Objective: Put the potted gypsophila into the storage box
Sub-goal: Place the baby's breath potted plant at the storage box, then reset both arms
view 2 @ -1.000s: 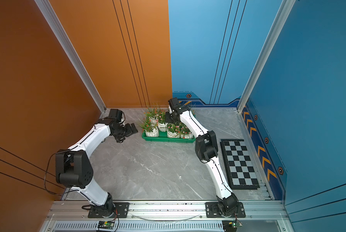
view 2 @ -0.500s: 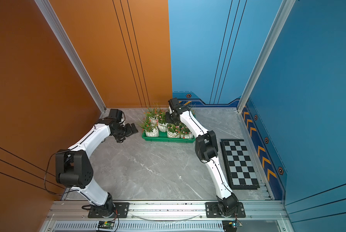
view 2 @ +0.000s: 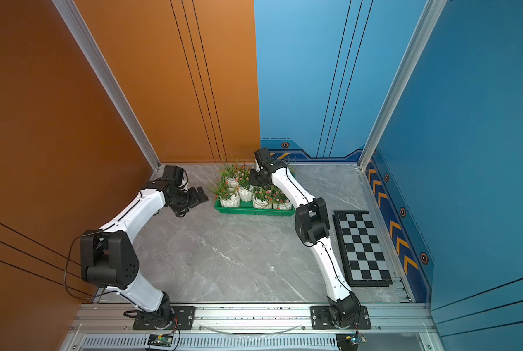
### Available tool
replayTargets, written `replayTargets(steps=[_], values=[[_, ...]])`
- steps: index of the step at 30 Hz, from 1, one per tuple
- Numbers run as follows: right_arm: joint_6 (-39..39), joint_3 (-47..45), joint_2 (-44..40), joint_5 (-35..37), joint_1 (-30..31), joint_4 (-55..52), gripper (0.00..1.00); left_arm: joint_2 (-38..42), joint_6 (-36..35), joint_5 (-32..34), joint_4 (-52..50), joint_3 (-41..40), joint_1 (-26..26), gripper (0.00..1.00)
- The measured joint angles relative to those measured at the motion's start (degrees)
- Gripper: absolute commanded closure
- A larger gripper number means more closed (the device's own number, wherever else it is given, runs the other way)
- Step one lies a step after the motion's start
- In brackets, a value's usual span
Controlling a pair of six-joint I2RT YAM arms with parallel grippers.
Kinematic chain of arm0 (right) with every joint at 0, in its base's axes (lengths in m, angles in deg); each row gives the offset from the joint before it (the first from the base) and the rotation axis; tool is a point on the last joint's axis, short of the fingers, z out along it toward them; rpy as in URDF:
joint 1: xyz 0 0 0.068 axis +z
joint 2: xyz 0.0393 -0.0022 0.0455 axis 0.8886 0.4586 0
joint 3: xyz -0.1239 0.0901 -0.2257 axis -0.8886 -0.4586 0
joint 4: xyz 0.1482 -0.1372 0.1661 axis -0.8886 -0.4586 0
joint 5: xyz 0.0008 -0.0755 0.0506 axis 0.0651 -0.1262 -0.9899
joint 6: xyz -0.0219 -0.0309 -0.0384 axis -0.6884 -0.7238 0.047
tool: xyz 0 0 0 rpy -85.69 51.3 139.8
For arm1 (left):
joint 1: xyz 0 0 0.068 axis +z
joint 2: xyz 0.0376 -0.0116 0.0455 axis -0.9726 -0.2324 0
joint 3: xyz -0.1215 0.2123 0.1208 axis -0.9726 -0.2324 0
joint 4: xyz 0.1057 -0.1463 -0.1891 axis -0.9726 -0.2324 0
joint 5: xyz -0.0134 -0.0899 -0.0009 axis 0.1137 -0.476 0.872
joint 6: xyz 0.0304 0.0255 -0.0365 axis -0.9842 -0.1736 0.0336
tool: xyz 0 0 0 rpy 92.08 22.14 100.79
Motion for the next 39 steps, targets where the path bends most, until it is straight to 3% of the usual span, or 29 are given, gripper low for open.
replayTargets(steps=[23,39], values=[[-1.3,-7.6,-13.1,3.7,0.3,-0.2,0.69,14.5,1.1,0.0,0.0,-7.9,1.4,0.02],[-3.4,-21.7,-28.2,7.2,0.0,0.0,0.68,25.0,1.7,0.0,-0.1,-13.6,4.4,0.02]])
